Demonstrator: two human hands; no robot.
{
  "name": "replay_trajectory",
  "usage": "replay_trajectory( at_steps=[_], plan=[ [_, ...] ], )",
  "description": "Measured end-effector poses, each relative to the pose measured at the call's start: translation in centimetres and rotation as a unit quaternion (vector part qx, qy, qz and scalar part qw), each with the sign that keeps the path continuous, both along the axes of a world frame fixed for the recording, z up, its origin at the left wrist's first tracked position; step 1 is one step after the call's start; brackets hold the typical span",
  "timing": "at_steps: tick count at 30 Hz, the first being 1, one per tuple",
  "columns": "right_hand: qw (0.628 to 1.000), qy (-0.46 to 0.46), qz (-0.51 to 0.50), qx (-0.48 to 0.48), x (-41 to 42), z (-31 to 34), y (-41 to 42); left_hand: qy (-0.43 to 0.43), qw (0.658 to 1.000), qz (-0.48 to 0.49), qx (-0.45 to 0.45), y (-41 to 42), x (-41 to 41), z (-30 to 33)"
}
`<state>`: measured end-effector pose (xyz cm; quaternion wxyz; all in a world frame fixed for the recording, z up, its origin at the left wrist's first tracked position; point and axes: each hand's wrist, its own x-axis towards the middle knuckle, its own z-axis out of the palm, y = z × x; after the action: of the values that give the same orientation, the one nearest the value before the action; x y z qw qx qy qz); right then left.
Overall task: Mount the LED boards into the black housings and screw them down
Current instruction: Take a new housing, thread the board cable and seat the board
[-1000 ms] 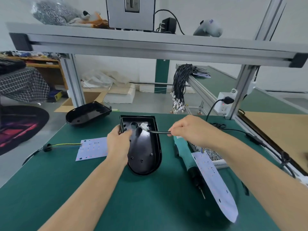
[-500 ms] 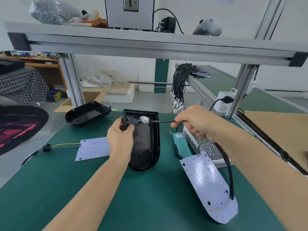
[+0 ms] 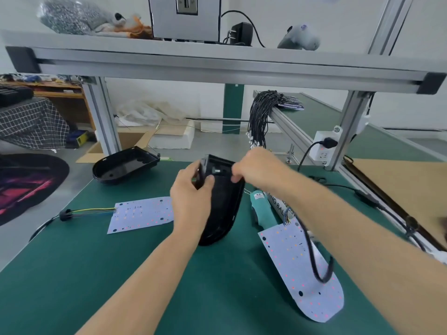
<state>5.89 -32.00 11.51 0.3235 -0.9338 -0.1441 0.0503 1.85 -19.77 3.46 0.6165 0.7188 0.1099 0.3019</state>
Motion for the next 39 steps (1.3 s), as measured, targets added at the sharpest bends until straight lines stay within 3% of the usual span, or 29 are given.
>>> replay_trajectory(
  at_steps=[2, 6, 11, 15, 17, 19, 21, 23, 26, 28, 30, 34, 37, 39],
  plan=[
    [0.992, -0.104, -0.018, -0.072, -0.3, -1.1, 2.1, 0.001, 0.998, -0.046, -0.045, -1.3, 0.1, 0.2],
    [0.998, 0.006, 0.068, 0.004, -0.7, -2.9, 2.5, 0.067, 0.979, -0.031, -0.189, -0.8, 0.9, 0.6],
    [0.995, 0.005, 0.089, 0.044, -2.8, -4.1, -4.4, 0.110, 0.955, 0.051, -0.269, 2.9, 1.8, -0.4],
    [0.973, 0.027, 0.199, -0.115, -7.1, -7.6, -9.5, 0.147, 0.935, 0.063, -0.318, 3.3, 1.7, -1.5],
    [0.948, -0.044, 0.248, -0.196, -8.9, -9.6, -9.9, 0.150, 0.928, 0.061, -0.334, 2.9, 1.6, -1.3],
    [0.903, -0.175, 0.292, -0.261, -9.2, -10.5, -10.0, 0.153, 0.931, 0.065, -0.326, 2.6, 1.7, -1.1],
    [0.877, -0.302, 0.300, -0.225, -8.7, -10.2, -10.0, 0.147, 0.934, 0.063, -0.320, 2.3, 1.8, -1.0],
    [0.897, -0.326, 0.275, -0.112, -8.0, -9.1, -9.5, 0.129, 0.940, 0.055, -0.312, 2.0, 1.6, -1.0],
    [0.934, -0.333, 0.124, 0.037, -5.9, -6.2, -7.6, 0.087, 0.959, 0.031, -0.270, 0.9, 1.0, -0.6],
    [0.933, -0.357, 0.033, 0.029, -4.2, -4.7, -5.3, 0.051, 0.971, 0.003, -0.232, -0.4, 0.6, -0.3],
    [0.930, -0.367, 0.007, -0.003, -2.9, -3.9, -2.4, 0.019, 0.980, -0.027, -0.197, -2.0, 0.3, 0.1],
    [0.937, -0.335, 0.081, -0.066, -0.9, -3.8, 1.3, -0.001, 0.980, -0.026, -0.200, -2.9, 0.2, 1.0],
    [0.923, -0.365, 0.115, -0.025, -0.7, -4.2, -1.2, 0.026, 0.970, -0.006, -0.241, -0.8, 0.3, 0.9],
    [0.948, -0.308, 0.081, 0.021, -0.8, -5.2, -4.3, 0.046, 0.965, -0.010, -0.258, 0.3, 0.2, 0.3]
  ],
)
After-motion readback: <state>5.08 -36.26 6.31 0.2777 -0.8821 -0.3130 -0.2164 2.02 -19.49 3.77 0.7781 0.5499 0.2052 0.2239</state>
